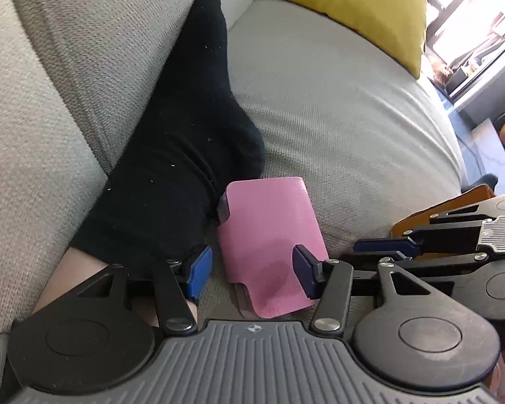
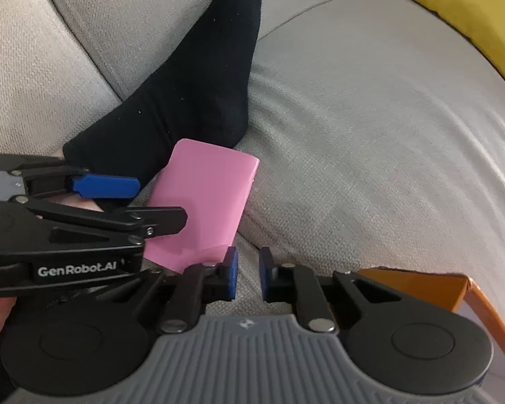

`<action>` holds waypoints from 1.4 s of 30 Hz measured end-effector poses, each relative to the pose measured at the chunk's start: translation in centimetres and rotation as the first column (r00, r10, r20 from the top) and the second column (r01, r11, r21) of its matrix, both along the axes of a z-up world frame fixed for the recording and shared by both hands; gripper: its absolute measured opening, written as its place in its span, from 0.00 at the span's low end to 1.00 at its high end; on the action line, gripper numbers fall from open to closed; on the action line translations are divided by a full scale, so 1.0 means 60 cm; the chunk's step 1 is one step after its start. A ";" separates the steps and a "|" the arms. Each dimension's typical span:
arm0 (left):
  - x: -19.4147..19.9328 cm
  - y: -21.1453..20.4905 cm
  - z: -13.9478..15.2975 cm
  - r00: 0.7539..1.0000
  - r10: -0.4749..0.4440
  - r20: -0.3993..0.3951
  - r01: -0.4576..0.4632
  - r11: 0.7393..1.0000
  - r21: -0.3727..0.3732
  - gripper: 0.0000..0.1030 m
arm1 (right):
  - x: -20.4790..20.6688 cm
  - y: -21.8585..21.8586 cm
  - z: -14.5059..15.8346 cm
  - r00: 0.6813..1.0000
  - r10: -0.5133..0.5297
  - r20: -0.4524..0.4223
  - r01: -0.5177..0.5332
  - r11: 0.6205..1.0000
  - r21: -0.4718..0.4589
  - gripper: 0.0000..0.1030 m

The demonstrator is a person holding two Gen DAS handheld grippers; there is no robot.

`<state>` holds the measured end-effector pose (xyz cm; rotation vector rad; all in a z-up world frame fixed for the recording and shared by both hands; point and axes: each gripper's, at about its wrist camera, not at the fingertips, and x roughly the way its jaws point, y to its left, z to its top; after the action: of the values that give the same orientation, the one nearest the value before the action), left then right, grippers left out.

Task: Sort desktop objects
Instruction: 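Move the left tool onto the pink flat case on the sofa, then close the left tool on the pink case and lift it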

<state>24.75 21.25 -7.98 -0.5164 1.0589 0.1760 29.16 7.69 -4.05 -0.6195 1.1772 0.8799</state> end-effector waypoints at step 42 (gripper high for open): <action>0.006 -0.029 -0.001 0.989 -0.027 0.148 0.050 0.987 -0.151 0.25 | -0.020 -0.002 0.009 0.997 0.036 0.067 -0.032 0.998 -0.058 0.09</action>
<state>25.11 19.51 -8.03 -0.6383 0.9428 0.0211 27.99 7.58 -3.50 -0.7119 1.1363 0.8502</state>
